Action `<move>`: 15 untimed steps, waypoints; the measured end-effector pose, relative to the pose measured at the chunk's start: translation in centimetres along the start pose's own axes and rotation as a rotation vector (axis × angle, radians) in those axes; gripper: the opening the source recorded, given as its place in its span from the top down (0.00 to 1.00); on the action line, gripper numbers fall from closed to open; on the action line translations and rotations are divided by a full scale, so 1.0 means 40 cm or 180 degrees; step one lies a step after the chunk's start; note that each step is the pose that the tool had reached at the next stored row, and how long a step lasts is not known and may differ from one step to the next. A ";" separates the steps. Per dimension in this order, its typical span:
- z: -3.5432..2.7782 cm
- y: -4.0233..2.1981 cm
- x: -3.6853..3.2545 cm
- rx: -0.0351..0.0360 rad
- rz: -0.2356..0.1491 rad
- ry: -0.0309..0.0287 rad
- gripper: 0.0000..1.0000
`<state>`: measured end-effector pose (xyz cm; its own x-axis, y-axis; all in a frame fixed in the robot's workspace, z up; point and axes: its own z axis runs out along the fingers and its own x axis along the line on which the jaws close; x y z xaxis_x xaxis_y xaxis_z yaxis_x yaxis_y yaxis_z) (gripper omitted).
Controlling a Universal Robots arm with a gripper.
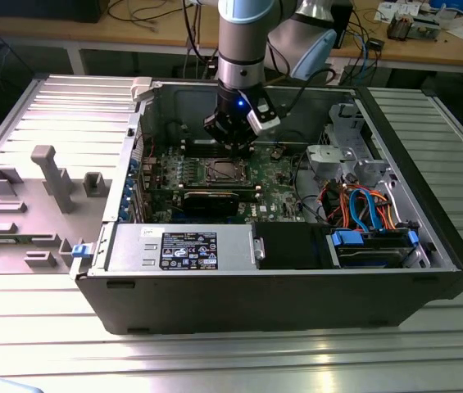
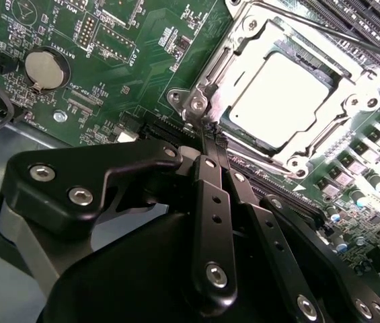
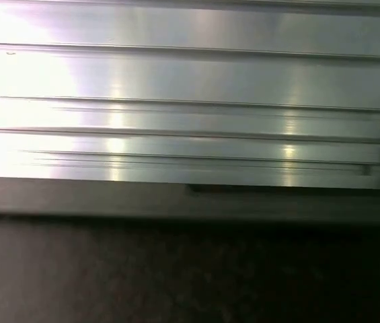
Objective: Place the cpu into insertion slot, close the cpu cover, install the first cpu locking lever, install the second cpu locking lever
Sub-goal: 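Install the first cpu locking lever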
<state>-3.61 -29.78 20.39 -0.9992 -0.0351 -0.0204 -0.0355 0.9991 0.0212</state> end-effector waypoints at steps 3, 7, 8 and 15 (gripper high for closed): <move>0.002 0.000 0.000 0.0004 0.0001 0.0000 0.89; -0.003 0.000 0.000 0.0004 0.0001 0.0000 0.89; -0.005 0.000 0.000 0.0003 0.0001 -0.0001 0.89; -0.003 0.000 0.000 0.0030 0.0000 0.0001 0.89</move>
<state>-3.61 -29.77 20.52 -0.9992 -0.0350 -0.0201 -0.0353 0.9993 0.0117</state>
